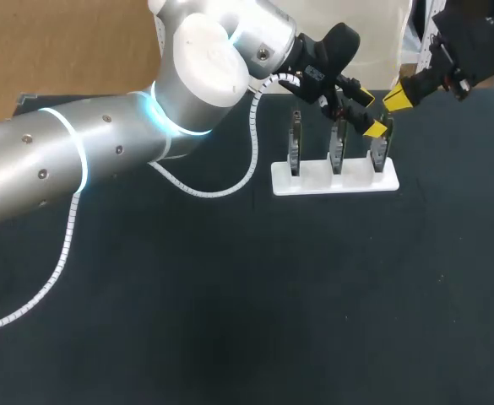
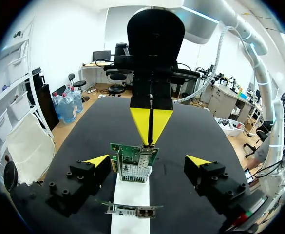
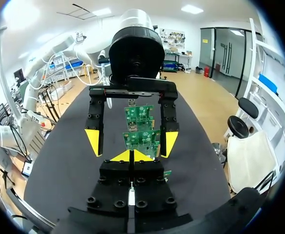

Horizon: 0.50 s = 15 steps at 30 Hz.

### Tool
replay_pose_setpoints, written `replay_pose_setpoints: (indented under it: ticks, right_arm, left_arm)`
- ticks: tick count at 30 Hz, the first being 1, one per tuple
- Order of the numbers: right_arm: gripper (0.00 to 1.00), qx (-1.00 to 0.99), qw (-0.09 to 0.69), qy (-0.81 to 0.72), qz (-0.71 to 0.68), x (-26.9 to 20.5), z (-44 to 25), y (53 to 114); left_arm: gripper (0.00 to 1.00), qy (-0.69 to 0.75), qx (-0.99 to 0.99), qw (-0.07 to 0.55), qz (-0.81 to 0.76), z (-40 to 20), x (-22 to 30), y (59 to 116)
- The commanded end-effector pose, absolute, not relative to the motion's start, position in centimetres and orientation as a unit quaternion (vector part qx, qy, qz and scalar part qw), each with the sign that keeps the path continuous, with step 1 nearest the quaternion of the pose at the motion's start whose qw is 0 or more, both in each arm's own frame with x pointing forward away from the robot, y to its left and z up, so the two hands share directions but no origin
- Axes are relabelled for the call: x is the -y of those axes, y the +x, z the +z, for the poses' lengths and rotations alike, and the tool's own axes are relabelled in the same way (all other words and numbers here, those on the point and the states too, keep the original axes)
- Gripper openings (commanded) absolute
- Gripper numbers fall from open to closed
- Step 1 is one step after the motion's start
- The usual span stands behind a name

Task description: Pick up the optical module with the left hand, and insert it into the network port with the right hand.

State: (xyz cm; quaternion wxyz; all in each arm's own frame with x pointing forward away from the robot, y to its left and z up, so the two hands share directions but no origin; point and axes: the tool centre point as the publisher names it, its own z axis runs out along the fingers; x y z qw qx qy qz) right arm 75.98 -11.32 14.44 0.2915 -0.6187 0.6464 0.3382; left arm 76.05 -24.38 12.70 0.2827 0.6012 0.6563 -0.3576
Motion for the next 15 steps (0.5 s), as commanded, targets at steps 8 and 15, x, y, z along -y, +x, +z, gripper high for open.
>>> replay_pose_setpoints:
  ticks: [8,15]
  right_arm:
    - [0.00,-0.645,0.289,-0.618,0.345,11.31,13.60,76.15]
    - [0.00,-0.645,0.288,-0.616,0.349,11.31,13.27,76.13]
  left_arm:
    - [1.00,0.602,-0.657,0.279,-0.357,12.78,24.50,76.28]
    - [1.00,0.602,-0.657,0.279,-0.357,12.78,24.50,76.28]
